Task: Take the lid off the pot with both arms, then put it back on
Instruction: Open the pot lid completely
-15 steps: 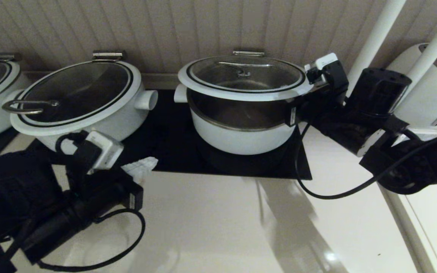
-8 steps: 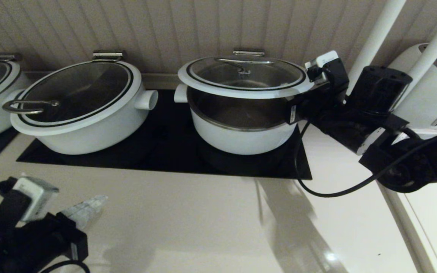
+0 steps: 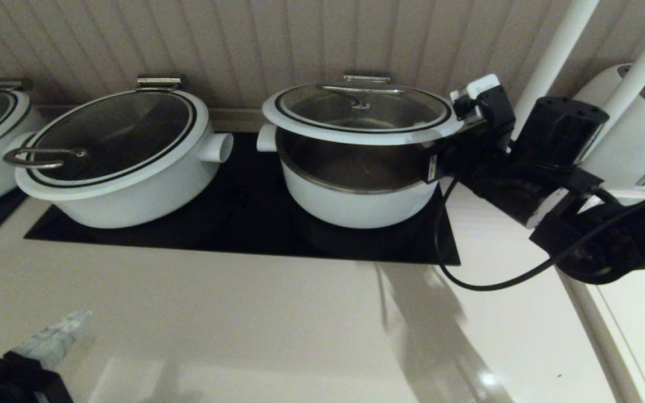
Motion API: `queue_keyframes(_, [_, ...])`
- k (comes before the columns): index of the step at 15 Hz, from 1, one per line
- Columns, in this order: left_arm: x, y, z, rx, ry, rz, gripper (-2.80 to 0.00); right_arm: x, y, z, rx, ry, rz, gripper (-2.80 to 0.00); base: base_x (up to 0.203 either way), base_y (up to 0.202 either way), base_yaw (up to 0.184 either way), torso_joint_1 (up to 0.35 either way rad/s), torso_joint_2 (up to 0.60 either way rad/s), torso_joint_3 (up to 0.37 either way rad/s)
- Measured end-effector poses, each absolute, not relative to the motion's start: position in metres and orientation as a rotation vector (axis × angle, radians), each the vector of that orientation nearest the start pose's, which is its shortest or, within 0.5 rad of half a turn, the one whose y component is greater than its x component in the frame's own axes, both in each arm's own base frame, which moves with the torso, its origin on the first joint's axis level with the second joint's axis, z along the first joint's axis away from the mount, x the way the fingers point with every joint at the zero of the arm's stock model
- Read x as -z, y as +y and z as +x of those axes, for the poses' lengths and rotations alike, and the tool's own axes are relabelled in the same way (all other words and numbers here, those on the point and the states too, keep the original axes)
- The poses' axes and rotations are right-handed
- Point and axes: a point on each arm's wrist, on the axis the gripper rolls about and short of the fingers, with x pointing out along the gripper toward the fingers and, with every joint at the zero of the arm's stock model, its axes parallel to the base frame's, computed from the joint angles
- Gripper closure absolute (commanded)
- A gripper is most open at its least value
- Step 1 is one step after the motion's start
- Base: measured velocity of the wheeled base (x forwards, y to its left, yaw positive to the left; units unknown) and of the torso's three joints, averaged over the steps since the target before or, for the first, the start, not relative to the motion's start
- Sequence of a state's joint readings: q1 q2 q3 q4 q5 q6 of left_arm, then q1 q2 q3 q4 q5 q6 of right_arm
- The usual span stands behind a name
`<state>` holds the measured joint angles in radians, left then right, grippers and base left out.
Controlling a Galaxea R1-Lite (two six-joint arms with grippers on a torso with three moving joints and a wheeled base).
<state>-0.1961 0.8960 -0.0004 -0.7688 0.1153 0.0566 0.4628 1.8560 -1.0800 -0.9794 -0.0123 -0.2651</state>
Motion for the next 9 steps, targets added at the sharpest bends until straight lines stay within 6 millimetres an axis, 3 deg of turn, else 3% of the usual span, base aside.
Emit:
queue_keyframes(6, [-0.11,-0.002,0.02,0.093,0.107,0.071,0.0,-0.24,0.161,0.324,-0.419,-0.26,-0.212,0.0,0.0,0.0,0.0,0.0,0.0,0.0])
queue_keyframes(9, [-0.088,-0.001,0.004,0.184,0.224,0.064,0.0,-0.241,0.161,0.324,-0.419,-0.264,-0.211,0.0,0.0,0.0,0.0,0.0,0.0,0.0])
